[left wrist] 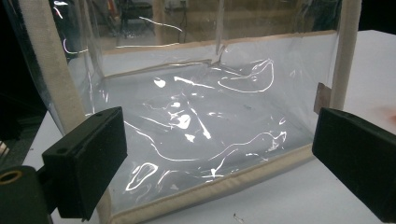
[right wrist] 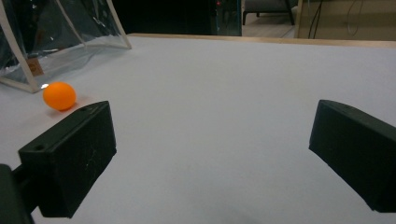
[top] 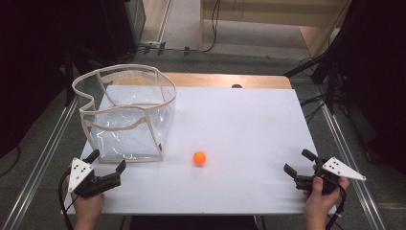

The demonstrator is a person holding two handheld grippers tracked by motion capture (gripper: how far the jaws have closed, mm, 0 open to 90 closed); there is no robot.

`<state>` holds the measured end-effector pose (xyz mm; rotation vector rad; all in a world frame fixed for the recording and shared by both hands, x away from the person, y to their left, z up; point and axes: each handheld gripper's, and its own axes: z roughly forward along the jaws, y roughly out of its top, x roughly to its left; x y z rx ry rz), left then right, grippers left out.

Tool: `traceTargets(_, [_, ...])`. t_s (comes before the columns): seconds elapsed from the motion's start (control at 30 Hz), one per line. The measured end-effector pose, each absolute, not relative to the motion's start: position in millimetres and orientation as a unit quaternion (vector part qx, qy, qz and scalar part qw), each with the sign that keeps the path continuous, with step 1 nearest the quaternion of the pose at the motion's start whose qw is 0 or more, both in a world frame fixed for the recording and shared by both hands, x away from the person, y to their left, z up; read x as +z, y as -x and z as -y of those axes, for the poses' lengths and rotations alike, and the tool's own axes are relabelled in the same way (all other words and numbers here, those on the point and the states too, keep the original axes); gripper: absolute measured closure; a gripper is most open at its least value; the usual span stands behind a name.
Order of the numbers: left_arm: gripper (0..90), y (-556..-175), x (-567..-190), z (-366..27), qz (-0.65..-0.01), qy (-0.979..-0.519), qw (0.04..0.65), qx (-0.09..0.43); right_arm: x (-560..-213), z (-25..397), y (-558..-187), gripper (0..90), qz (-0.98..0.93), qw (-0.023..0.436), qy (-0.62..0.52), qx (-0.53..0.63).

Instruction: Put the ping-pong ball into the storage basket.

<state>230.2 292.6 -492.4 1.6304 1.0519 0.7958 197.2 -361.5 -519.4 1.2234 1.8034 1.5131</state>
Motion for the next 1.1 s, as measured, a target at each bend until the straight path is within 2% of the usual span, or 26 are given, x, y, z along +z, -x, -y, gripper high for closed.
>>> traceTargets(0.13, [3.7, -230, -492, -293, -0.434, -0.673, 0.501, 0.328, -517, 354, -200, 0.0, -0.681, 0.255, -0.44, 0.526])
traceTargets(0.43, [3.7, -229, -492, -294, -0.434, -0.673, 0.502, 0.327, -508, 344, -206, 0.0, -0.687, 0.256, -0.414, 0.54])
traceTargets(0.77, [3.7, -230, -493, -292, -0.434, -0.674, 0.499, 0.329, -486, 330, -206, 0.0, -0.714, 0.226, -0.387, 0.538])
traceTargets(1.1, [3.7, -229, -493, -292, -0.433, -0.675, 0.497, 0.33, -471, 315, -215, 0.0, -0.73, 0.221, -0.365, 0.534])
